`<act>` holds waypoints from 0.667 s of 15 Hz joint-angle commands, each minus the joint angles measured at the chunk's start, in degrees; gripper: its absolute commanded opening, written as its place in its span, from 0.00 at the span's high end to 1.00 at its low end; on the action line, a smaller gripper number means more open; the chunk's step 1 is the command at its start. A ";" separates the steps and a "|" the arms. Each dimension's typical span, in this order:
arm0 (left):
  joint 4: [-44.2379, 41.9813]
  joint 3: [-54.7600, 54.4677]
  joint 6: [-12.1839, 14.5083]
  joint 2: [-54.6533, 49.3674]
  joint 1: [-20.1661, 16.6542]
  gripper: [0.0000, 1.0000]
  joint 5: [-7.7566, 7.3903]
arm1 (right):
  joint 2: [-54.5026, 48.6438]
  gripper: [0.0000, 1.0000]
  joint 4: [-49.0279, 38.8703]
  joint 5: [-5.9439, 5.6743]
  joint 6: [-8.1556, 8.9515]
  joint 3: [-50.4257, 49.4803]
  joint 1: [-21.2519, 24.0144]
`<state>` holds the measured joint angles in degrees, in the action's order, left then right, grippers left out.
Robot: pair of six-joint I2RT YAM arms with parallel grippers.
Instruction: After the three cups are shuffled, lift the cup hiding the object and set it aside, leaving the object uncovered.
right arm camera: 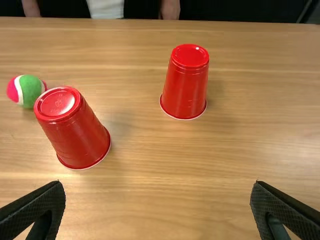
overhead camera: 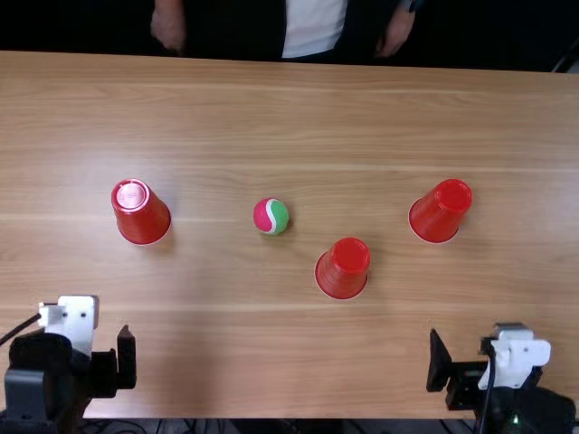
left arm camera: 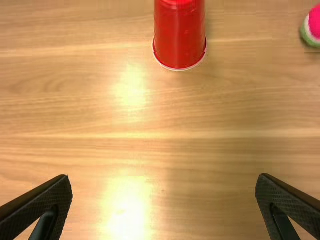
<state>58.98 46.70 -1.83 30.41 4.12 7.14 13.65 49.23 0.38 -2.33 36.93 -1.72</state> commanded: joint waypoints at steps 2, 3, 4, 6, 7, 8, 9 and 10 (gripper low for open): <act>-5.40 -8.03 -0.39 -8.35 -0.25 0.00 0.35 | -8.99 0.00 -1.39 -0.59 0.22 -3.88 0.66; -8.04 -11.19 -0.39 -12.13 -0.34 0.00 0.04 | -12.24 0.00 -1.92 -0.59 0.22 -5.20 0.92; -9.52 -13.91 -0.39 -15.38 -0.25 0.00 -0.28 | -13.65 0.00 -2.76 -0.59 0.32 -6.34 1.80; -10.47 -17.25 -0.28 -21.10 -0.16 0.00 -0.28 | -13.65 0.00 -3.19 -0.70 0.32 -7.04 3.39; -12.26 -19.19 -0.28 -24.35 -0.25 0.00 -0.18 | -13.65 0.00 -3.29 -0.70 0.01 -7.75 3.47; -15.32 -22.09 -0.39 -27.16 -0.25 0.00 -0.07 | -13.65 0.00 -4.45 -0.59 -0.20 -9.59 4.79; -18.27 -25.25 -0.39 -29.97 -0.34 0.00 -0.07 | -13.65 0.00 -6.35 -0.70 0.01 -10.91 5.85; -21.22 -27.98 -0.39 -30.41 -0.34 0.00 0.14 | -13.65 0.00 -7.51 -0.80 0.01 -11.35 5.93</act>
<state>37.87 20.29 -1.78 0.62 4.12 7.18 0.36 42.09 0.27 -2.52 26.11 3.73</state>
